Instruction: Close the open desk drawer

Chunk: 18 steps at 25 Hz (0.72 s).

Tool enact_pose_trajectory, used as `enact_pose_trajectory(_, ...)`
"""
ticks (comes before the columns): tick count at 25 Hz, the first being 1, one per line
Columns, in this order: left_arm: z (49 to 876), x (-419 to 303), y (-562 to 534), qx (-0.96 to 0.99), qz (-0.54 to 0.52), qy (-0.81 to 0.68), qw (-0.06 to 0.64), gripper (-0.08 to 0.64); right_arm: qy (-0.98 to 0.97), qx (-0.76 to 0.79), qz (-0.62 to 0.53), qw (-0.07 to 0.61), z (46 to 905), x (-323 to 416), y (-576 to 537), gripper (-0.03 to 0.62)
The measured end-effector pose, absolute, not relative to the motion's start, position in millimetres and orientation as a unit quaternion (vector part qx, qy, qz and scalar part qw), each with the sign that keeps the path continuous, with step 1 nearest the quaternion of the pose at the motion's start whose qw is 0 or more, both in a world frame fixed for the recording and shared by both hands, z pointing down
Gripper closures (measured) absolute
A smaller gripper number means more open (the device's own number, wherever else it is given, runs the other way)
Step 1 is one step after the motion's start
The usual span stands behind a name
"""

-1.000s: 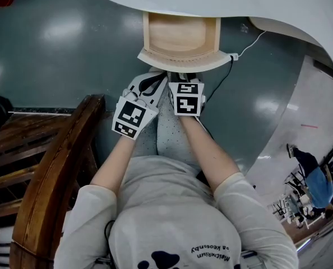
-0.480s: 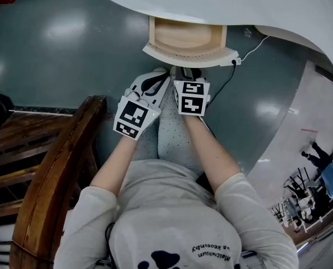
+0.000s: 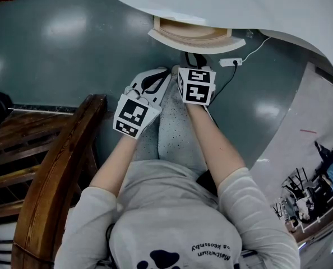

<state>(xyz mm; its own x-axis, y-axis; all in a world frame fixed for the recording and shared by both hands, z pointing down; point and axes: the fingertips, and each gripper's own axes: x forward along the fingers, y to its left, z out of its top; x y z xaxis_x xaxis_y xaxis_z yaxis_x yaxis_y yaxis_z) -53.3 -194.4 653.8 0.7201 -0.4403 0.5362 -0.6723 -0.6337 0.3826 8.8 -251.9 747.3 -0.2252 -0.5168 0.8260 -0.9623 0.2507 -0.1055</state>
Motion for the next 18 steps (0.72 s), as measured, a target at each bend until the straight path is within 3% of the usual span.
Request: enact_pose_trajectory(18, 659, -52, -247, 0.884, 0.196, -0.324, 0.275, 0.557, -0.715, 0.521, 0.323, 0.335, 745, 6, -277, 0.466)
